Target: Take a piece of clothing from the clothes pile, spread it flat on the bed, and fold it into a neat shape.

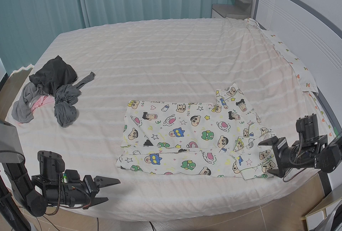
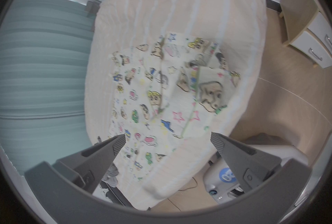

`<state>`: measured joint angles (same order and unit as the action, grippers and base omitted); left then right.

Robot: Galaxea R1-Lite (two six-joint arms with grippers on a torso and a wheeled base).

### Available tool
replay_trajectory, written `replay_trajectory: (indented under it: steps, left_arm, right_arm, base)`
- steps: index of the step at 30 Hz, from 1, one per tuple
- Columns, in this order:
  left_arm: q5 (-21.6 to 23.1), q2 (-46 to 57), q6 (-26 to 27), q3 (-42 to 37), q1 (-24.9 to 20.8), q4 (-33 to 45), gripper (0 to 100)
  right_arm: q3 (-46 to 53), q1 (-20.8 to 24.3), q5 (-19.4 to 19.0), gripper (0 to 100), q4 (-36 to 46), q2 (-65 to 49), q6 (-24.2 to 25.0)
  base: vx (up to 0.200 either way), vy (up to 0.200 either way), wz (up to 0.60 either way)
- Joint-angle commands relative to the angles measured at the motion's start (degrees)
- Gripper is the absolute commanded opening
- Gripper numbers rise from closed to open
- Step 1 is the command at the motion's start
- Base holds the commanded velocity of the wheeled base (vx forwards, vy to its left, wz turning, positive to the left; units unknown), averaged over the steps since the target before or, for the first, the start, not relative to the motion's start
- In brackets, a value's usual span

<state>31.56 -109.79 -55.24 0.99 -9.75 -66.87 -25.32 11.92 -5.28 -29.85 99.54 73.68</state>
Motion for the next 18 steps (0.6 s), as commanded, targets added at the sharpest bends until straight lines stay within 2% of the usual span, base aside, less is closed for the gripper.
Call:
replay_trajectory:
  steps: [1, 3, 10, 15, 18]
  left_arm:
    - [0.0, -0.1, 0.0, -0.5, 0.0, 0.0, 100]
    - [0.0, -0.1, 0.0, -0.5, 0.0, 0.0, 100]
    - [0.0, -0.1, 0.0, -0.5, 0.0, -0.1, 100]
    - [0.0, -0.1, 0.0, -0.5, 0.0, 0.0, 100]
    - [-0.1, -0.1, 0.0, -0.6, 0.0, -0.1, 100]
  right_arm:
    - [-3.6, -3.4, -1.4, 100, -0.8, 0.1, -0.7]
    - [-4.5, -5.0, -2.5, 100, -2.1, 4.4, -1.3]
    - [-2.7, -9.1, -2.4, 100, -12.7, 16.4, -2.1]
    - [-0.2, -11.9, -2.3, 100, -19.4, 19.4, -4.5]
    - [1.9, -12.6, -2.3, 100, -20.7, 19.0, -5.4]
  base:
    - [0.0, 0.0, 0.0]
    - [0.0, 0.0, 0.0]
    - [0.0, 0.0, 0.0]
    - [0.0, 0.0, 0.0]
    - [0.0, 0.0, 0.0]
